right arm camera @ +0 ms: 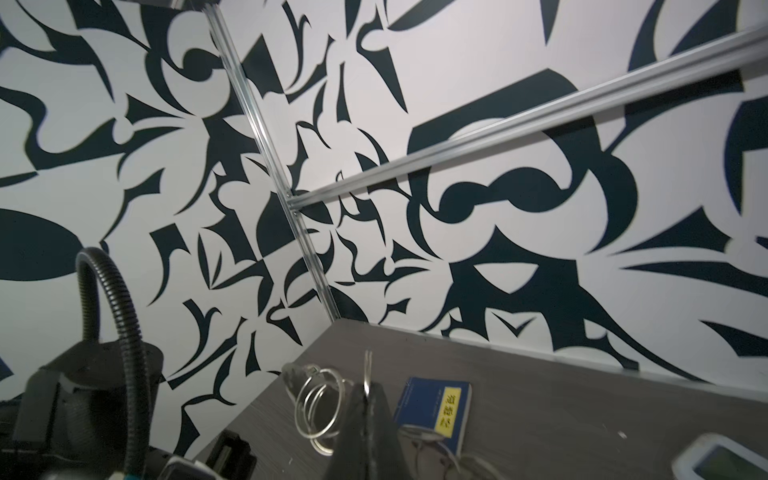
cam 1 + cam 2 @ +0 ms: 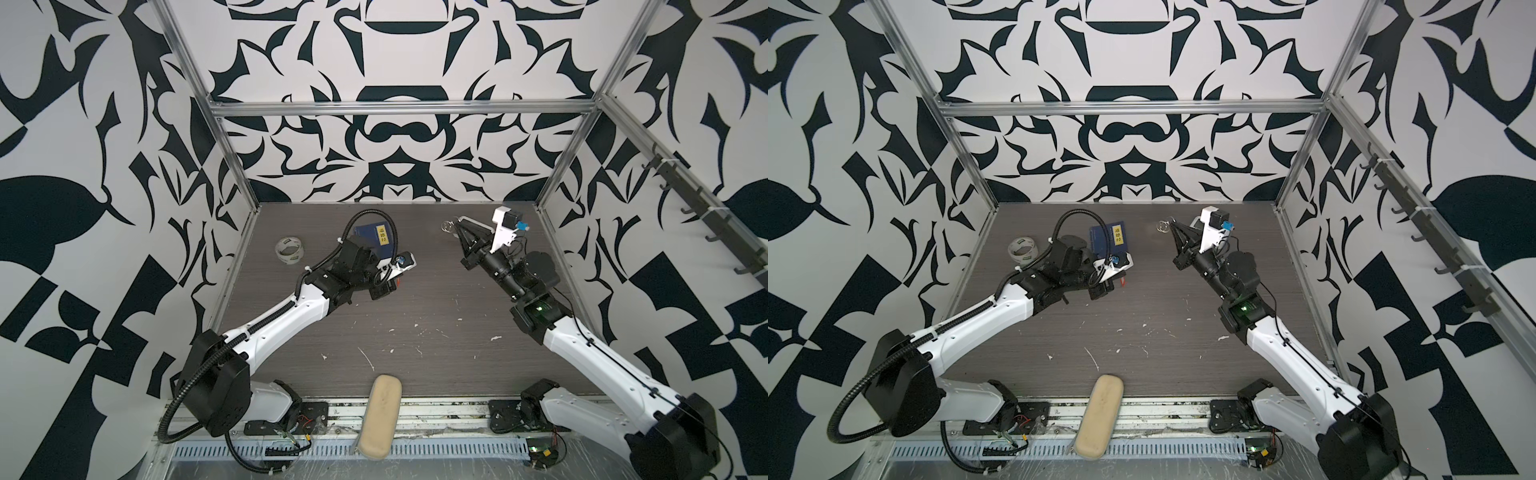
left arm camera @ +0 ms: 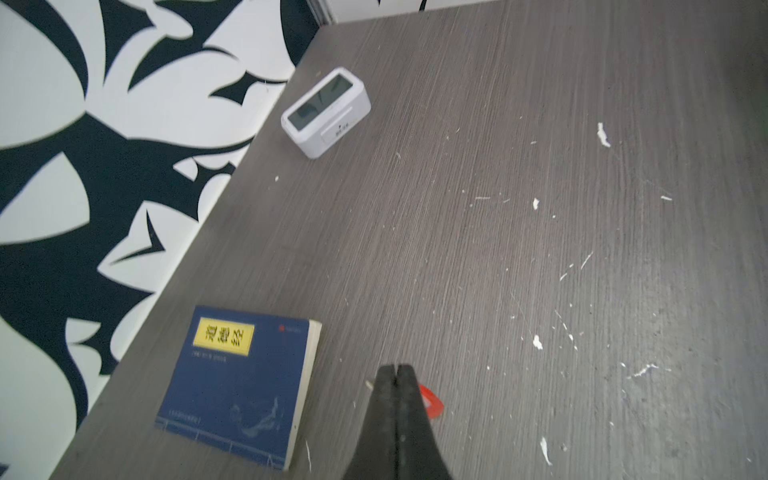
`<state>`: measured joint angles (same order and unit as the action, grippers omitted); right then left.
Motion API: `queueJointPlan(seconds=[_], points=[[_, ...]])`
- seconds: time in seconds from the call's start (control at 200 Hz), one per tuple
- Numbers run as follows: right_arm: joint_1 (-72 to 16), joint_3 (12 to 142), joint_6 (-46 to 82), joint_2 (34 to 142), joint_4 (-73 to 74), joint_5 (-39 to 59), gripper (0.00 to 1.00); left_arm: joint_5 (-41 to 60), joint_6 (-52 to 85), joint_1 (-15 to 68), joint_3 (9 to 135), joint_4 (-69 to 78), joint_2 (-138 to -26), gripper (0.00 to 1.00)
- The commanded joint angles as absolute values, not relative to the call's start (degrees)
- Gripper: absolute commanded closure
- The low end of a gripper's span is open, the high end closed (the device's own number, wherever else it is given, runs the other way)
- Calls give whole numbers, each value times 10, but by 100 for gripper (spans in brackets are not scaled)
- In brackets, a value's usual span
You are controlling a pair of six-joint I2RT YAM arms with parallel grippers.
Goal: Remove the keys from the keyring
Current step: 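Drop the red-tagged key with the left gripper while the right lowers the rings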
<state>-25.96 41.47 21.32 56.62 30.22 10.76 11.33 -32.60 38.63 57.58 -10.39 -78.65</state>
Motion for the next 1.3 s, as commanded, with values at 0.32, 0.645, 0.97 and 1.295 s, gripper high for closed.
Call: queueJointPlan(seconds=[0.32,0.645,0.97,1.295], points=[[-260,405,121,437,18,-17,100,-90,-36,404,657,-355,-862,100],[-260,370,122,366,-83,-37,100,-99,81,404,655,-427,-894,100],[-261,362,112,329,-132,-57,100,-87,116,404,654,-528,-932,100],[-261,374,68,349,-141,-73,100,-73,105,384,664,-514,-978,100]])
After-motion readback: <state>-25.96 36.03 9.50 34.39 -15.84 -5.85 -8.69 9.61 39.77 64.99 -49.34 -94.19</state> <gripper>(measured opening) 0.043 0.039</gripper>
